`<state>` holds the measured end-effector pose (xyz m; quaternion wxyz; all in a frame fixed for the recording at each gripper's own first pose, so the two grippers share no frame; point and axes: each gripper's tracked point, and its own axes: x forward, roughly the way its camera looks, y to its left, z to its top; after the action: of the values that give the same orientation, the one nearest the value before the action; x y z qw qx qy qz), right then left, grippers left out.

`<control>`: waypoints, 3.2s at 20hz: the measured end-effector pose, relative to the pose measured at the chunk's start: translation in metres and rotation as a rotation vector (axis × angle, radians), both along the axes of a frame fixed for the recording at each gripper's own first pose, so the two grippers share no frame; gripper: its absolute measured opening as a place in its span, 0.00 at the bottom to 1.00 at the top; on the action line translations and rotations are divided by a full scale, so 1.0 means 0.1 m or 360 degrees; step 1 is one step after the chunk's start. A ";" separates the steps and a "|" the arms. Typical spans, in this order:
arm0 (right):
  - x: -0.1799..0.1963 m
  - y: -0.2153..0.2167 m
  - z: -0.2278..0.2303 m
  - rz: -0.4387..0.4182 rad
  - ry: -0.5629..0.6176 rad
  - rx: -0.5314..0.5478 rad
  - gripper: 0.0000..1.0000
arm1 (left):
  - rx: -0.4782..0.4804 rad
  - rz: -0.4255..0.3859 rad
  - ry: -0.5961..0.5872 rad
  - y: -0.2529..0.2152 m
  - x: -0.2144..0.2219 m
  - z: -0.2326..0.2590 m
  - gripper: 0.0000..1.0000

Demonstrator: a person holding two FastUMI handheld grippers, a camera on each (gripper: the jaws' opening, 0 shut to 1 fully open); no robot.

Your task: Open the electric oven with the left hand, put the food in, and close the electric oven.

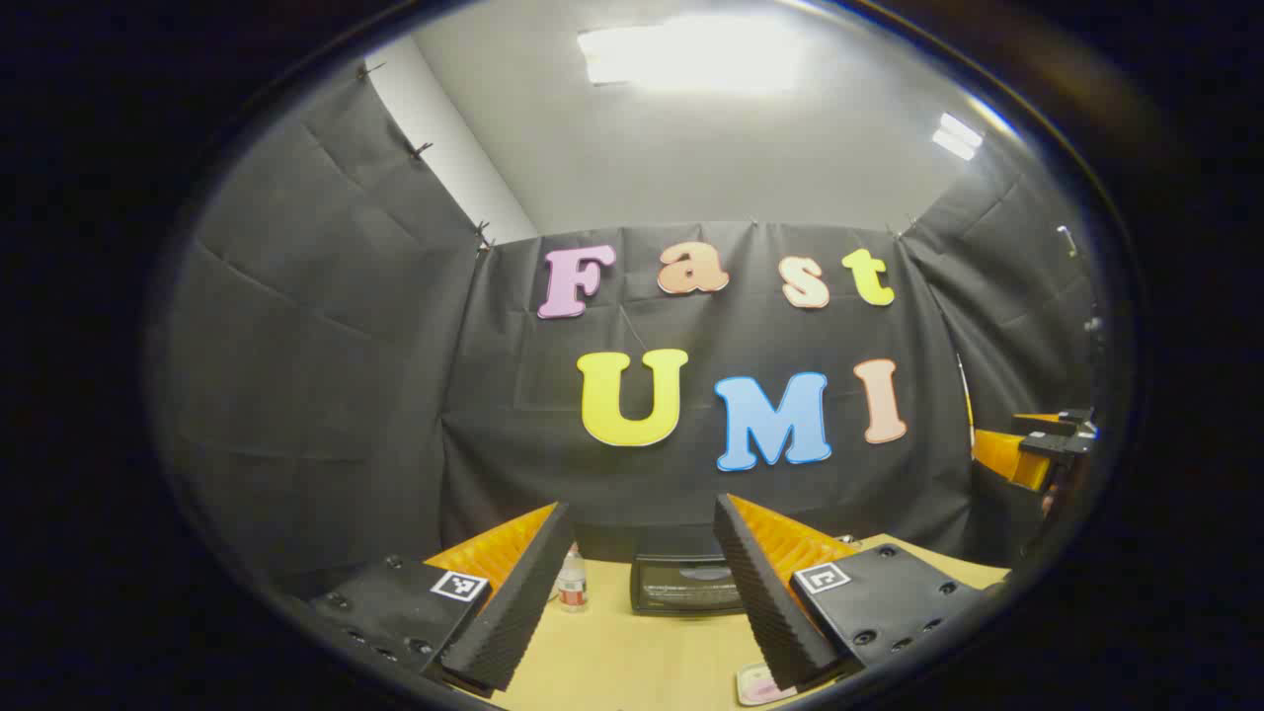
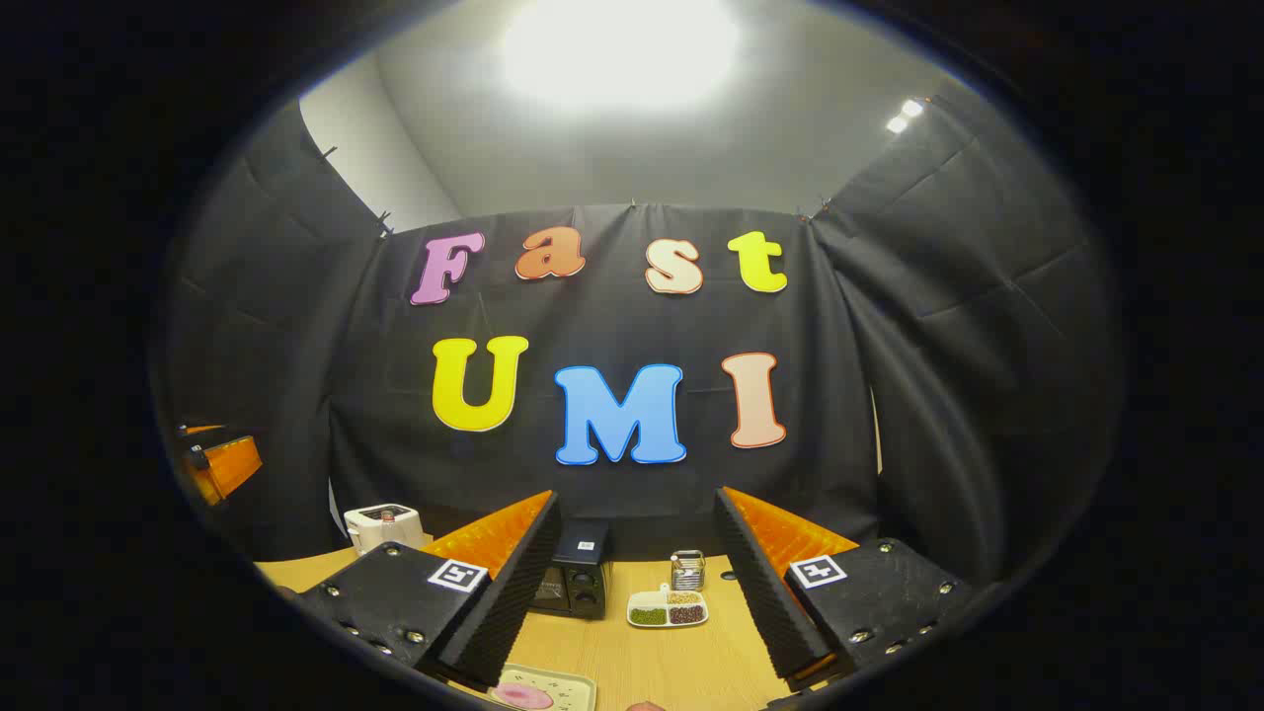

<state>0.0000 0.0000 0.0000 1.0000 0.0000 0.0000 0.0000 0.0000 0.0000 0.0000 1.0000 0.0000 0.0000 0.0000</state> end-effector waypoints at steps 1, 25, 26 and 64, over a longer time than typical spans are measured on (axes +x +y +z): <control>-0.02 -0.04 0.00 -0.0009 -0.0013 -0.0019 0.95 | -0.0004 -0.0016 -0.0005 -0.05 0.02 0.01 0.97; 0.21 -0.36 -0.34 0.0093 0.0039 -0.0004 0.95 | 0.0157 -0.0064 0.0062 -0.70 0.96 -0.32 1.00; 0.28 -0.35 -0.36 0.0085 0.0040 -0.0013 0.95 | 0.0178 -0.0064 0.0042 -0.66 1.11 -0.33 1.00; 0.93 -0.32 -0.78 -0.0426 0.0307 -0.0173 0.96 | 0.0078 -0.0396 0.0603 -1.06 3.42 -3.61 0.98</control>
<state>0.0935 -0.0320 -0.0776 0.9849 -0.0540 0.0961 -0.1333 0.3421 -0.1056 -0.3608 0.9741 0.0242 0.1877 -0.1235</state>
